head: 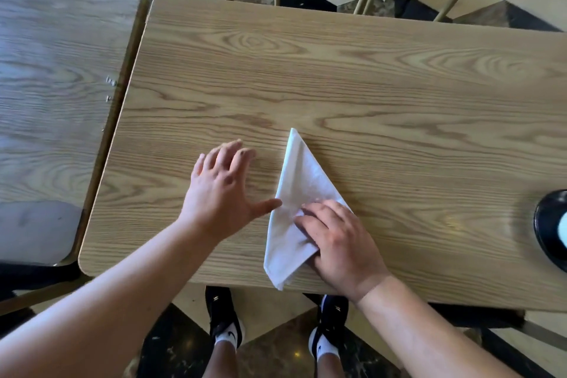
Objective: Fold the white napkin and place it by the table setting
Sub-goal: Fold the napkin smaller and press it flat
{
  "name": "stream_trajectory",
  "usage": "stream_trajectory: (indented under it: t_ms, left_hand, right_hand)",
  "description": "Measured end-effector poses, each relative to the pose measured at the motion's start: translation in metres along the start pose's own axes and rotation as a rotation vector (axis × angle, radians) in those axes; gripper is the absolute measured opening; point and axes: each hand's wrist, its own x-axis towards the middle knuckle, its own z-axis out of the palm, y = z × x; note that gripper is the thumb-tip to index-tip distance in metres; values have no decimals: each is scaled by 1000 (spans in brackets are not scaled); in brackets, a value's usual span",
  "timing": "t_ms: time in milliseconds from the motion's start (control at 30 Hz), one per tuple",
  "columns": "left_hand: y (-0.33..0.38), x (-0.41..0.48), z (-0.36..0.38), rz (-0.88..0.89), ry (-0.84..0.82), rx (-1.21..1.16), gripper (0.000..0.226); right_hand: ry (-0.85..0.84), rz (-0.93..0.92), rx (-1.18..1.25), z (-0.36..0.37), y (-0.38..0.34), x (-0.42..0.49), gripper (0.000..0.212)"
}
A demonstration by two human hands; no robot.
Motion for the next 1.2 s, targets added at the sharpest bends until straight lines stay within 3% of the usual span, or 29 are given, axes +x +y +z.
stream_trajectory:
  t_ms: [133, 233, 300, 400, 533, 800, 967, 1033, 1100, 1200]
  left_hand:
    - [-7, 31, 5, 111, -107, 35, 124]
    - [-15, 40, 11, 177, -132, 30, 125]
    - [-19, 39, 17, 200, -87, 37, 119]
    - [-19, 37, 23, 218, -15, 65, 104]
    - [-20, 40, 22, 227, -4, 96, 91]
    - [-23, 42, 25, 239, 7, 122, 82]
    - [-26, 42, 27, 239, 38, 97, 70]
    - [-27, 42, 28, 253, 60, 97, 74]
    - [-27, 41, 29, 265, 76, 93, 79]
    - [-27, 41, 30, 263, 90, 84, 82]
  right_hand:
    - [-84, 29, 93, -15, 2, 11, 30]
    - [-228, 147, 234, -41, 1, 32, 28]
    - [-291, 252, 292, -55, 3, 50, 11]
    - [-341, 374, 376, -65, 13, 74, 30]
    - [-347, 491, 466, -66, 27, 102, 28]
    - [-415, 607, 415, -62, 39, 128, 38]
    - [-421, 645, 189, -51, 35, 137, 37]
    - [-317, 631, 4, -46, 30, 137, 28]
    - [-84, 543, -168, -35, 26, 133, 22]
    - [113, 449, -195, -11, 29, 127, 29]
